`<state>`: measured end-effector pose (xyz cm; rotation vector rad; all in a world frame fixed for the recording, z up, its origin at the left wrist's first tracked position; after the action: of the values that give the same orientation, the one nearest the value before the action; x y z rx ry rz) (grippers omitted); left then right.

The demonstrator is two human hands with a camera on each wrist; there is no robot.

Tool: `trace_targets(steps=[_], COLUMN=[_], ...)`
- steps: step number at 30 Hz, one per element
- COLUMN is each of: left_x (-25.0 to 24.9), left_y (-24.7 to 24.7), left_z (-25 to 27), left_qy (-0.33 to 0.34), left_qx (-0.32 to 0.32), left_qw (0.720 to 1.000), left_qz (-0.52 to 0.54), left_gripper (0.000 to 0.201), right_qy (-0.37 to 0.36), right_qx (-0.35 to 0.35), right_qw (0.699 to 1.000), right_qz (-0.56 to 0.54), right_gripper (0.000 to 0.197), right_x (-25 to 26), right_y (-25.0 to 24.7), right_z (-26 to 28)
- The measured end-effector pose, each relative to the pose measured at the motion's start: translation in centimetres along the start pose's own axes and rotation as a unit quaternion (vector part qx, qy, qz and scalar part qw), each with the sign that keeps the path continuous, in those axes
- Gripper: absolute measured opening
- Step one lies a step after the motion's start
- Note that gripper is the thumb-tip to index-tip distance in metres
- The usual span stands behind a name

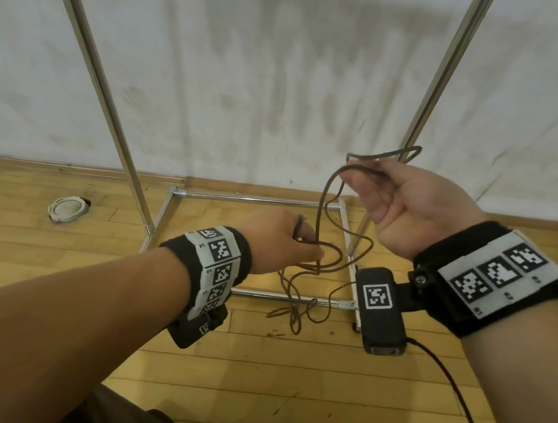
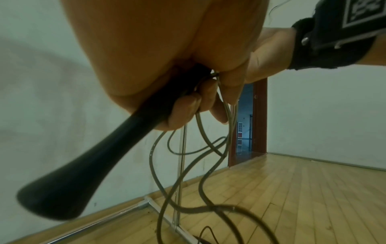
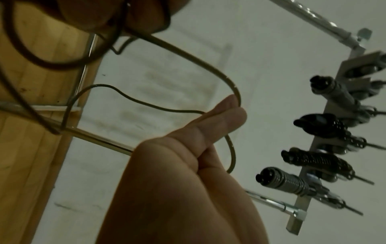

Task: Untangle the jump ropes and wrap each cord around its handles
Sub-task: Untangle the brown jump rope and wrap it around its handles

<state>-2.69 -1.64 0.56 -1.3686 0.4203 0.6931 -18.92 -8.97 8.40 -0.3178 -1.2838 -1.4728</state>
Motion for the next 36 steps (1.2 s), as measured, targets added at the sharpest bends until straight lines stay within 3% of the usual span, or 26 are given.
trace_targets(steps=[4, 8, 9, 11, 12, 14, 17, 21, 22, 24, 27, 30, 31, 34, 36], left_x=[0.7, 1.2, 1.3, 1.2, 1.0, 0.7, 0.2, -1.1, -1.4, -1.8, -1.8, -1.3, -1.2, -0.9, -0.9], left_y=[-0.6, -1.4, -1.8, -2.7, -3.2, -4.0, -4.5, -4.7, -4.8, -5.3, -6.5, -7.3, -7.3, -7.0, -6.6], left_z=[-0.1, 0.3, 0.3, 0.3, 0.3, 0.2, 0.2, 0.8, 1.0, 1.3, 1.7, 1.5, 1.5, 1.5, 1.5], left_qy=[-0.020, -0.030, -0.027, -0.009, 0.005, 0.029, 0.033, 0.034, 0.035, 0.034, 0.031, 0.038, 0.037, 0.042, 0.055], left_qx=[0.010, 0.039, 0.034, 0.018, 0.008, -0.013, -0.021, 0.021, 0.038, 0.063, 0.047, -0.016, -0.027, -0.005, 0.023], left_qw=[1.000, 0.998, 0.995, 0.980, 0.971, 0.957, 0.931, 0.876, 0.860, 0.833, 0.832, 0.846, 0.844, 0.836, 0.857], left_qz=[0.006, 0.044, 0.093, 0.196, 0.238, 0.288, 0.362, 0.481, 0.507, 0.548, 0.553, 0.532, 0.535, 0.548, 0.512], left_gripper=[0.020, 0.025, 0.026, 0.030, 0.032, 0.034, 0.034, 0.037, 0.037, 0.036, 0.035, 0.035, 0.036, 0.054, 0.068], right_qy=[-0.036, -0.079, -0.074, -0.066, -0.062, -0.050, -0.041, -0.150, -0.175, -0.210, -0.231, -0.151, -0.118, -0.089, -0.101], right_qx=[-0.038, -0.084, -0.092, -0.104, -0.089, 0.014, 0.162, 0.152, 0.149, 0.134, 0.117, 0.144, 0.159, 0.160, 0.130], right_qw=[0.995, 0.984, 0.989, 0.983, 0.958, 0.884, 0.786, 0.698, 0.697, 0.734, 0.806, 0.908, 0.930, 0.947, 0.947], right_qz=[-0.081, -0.137, -0.087, 0.135, 0.265, 0.465, 0.596, 0.684, 0.679, 0.632, 0.532, 0.362, 0.310, 0.264, 0.275], right_gripper=[0.018, 0.030, 0.031, 0.024, 0.022, 0.023, 0.026, 0.031, 0.029, 0.025, 0.024, 0.023, 0.023, 0.017, 0.018], right_x=[2.2, 3.9, 3.8, 2.9, 2.3, 0.5, -2.3, -5.2, -5.6, -5.8, -5.3, -4.1, -3.7, -2.3, -1.4], right_y=[-0.7, -3.2, -3.9, -4.7, -4.7, -3.6, -1.1, 0.3, 0.5, 0.6, 0.7, 1.2, 1.4, 2.1, 2.4], right_z=[0.0, -1.3, -1.6, -1.8, -1.8, -1.3, -0.1, -0.5, -0.6, -0.5, -0.3, 0.3, 0.7, 1.7, 2.0])
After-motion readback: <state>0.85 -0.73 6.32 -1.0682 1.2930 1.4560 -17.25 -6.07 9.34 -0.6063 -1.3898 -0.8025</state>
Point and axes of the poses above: each hand's wrist, its own z-axis away from the middle knuckle, its own y-axis out of the palm, x = y × z, the point moved 3 cm from there along -z, towards the middle knuckle, and after that the axes turned 1 degree about z, right-handed, at the moved point
